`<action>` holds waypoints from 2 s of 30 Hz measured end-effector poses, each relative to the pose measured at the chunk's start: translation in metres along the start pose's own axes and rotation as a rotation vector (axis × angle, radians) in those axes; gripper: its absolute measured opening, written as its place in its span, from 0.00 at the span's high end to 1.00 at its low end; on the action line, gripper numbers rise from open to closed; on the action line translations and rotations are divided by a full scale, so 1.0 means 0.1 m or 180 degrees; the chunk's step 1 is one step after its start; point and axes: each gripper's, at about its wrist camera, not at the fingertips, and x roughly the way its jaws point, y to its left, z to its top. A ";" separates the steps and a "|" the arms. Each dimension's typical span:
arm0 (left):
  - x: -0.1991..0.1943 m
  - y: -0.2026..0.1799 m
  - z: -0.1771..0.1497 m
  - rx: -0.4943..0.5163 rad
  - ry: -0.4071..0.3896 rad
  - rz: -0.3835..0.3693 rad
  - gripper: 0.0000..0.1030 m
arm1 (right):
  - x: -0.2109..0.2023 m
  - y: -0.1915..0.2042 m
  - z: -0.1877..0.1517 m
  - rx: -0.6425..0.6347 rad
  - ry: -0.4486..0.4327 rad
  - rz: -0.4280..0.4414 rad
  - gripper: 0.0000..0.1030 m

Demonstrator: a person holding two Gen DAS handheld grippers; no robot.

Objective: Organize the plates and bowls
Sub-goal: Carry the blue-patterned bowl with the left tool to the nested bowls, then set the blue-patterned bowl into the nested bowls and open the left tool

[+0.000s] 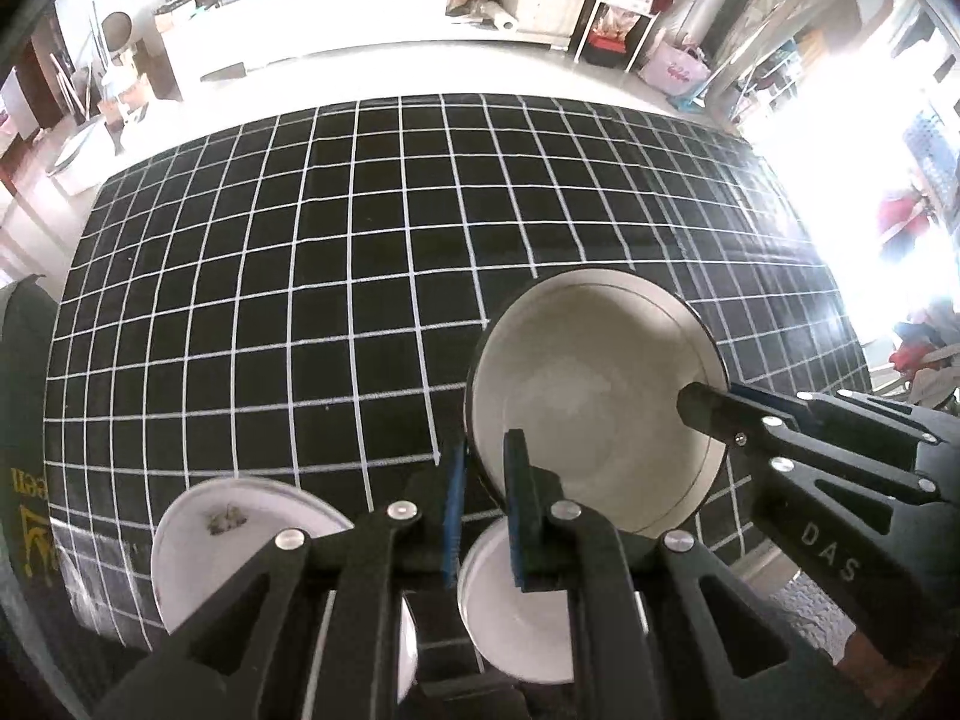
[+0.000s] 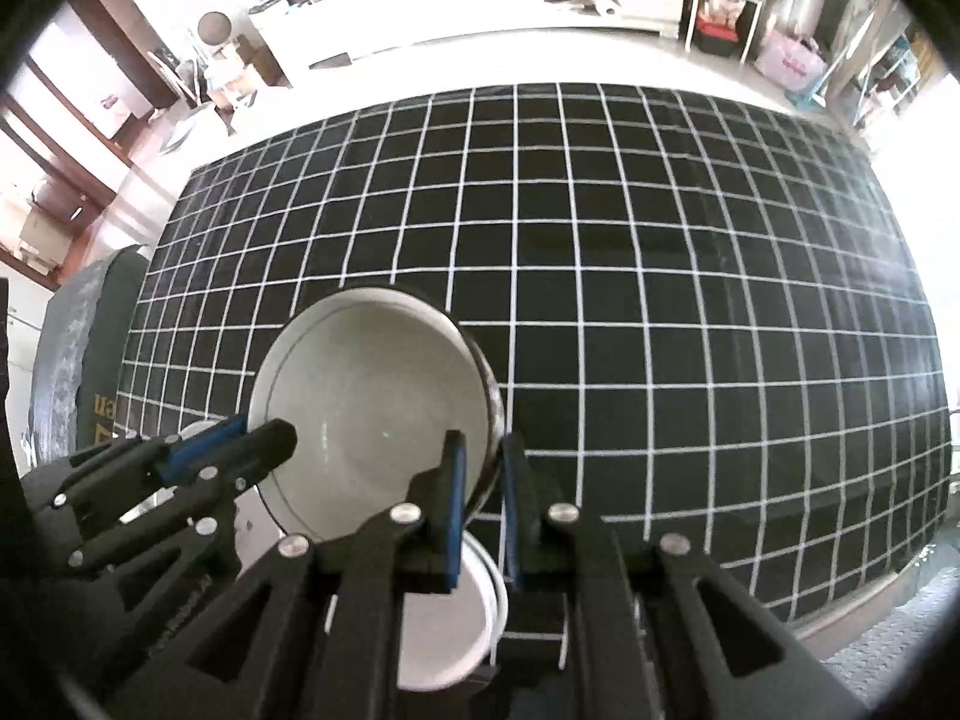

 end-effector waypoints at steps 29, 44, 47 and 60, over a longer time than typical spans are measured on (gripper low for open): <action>0.24 -0.20 -1.12 -0.0103 0.0277 0.0026 0.90 | 0.14 0.03 -0.84 -0.0120 0.0173 -0.0107 0.86; 0.40 -0.16 -1.19 -0.0045 0.0260 0.0066 0.90 | 0.29 -0.04 -0.90 -0.0103 0.0310 -0.0130 0.86; 0.41 -0.16 -1.18 -0.0031 0.0256 0.0068 0.89 | 0.28 -0.04 -0.90 -0.0101 0.0316 -0.0131 0.86; 0.15 -0.06 -1.19 -0.0125 0.0086 -0.0054 0.83 | 0.11 -0.12 -0.94 -0.0108 0.0166 -0.0011 0.84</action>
